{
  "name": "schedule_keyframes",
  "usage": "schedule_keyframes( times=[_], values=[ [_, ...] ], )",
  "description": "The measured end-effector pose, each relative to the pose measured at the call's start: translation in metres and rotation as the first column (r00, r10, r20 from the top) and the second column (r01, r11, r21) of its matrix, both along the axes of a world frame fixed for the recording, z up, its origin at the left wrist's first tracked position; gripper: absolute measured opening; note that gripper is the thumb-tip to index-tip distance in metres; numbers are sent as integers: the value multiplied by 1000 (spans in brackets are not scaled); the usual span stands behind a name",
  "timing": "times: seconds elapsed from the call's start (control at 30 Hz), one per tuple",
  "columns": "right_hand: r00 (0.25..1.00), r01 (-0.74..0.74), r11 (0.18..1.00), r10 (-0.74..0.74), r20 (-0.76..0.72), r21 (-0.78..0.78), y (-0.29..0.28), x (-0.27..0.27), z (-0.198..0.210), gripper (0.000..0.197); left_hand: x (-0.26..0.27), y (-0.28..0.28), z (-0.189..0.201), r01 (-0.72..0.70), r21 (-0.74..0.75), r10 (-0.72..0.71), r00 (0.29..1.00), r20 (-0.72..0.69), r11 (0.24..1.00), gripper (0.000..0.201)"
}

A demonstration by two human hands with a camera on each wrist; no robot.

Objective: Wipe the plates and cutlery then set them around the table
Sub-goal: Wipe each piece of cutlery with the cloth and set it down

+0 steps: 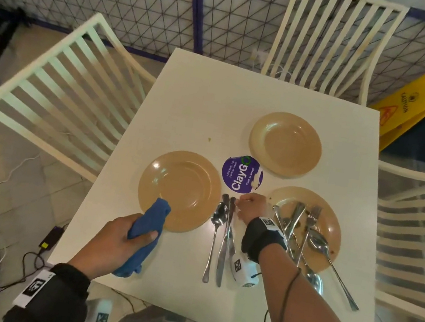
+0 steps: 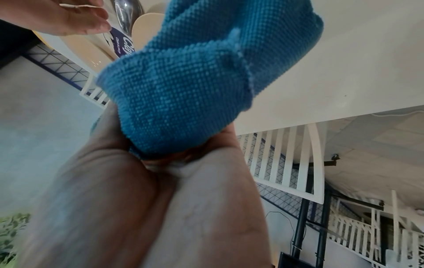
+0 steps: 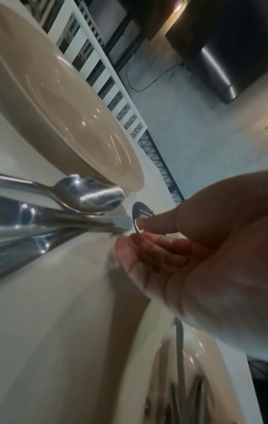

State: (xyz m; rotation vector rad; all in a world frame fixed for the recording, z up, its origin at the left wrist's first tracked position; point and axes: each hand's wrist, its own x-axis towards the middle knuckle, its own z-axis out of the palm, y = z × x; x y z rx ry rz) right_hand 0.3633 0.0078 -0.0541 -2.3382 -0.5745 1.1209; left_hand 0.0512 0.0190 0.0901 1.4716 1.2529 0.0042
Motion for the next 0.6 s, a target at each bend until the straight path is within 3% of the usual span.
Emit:
schedule_keyframes(
  times=[0.1,0.23,0.4,0.53,0.6],
  values=[
    [999,-15,999,14,38,28,-5,9,3,13,9,0,2,3,5,-3,1000,8,1000,18],
    [987,74,994,-84,140,78,-37,27,27,15,22,-2,3,-8,-2,8,999,40,1000,18],
    [938,172,979,-130,322,-106,-107,59,46,19,51,-7,2,69,24,-70,994,82,997,17],
    [960,117,956,-39,278,-268,-135,73,23,32,79,-16,2,145,45,-149,983,110,988,16],
    [967,84,945,-1,255,-315,-139,73,19,27,91,-22,4,154,51,-159,979,126,987,17]
  ],
)
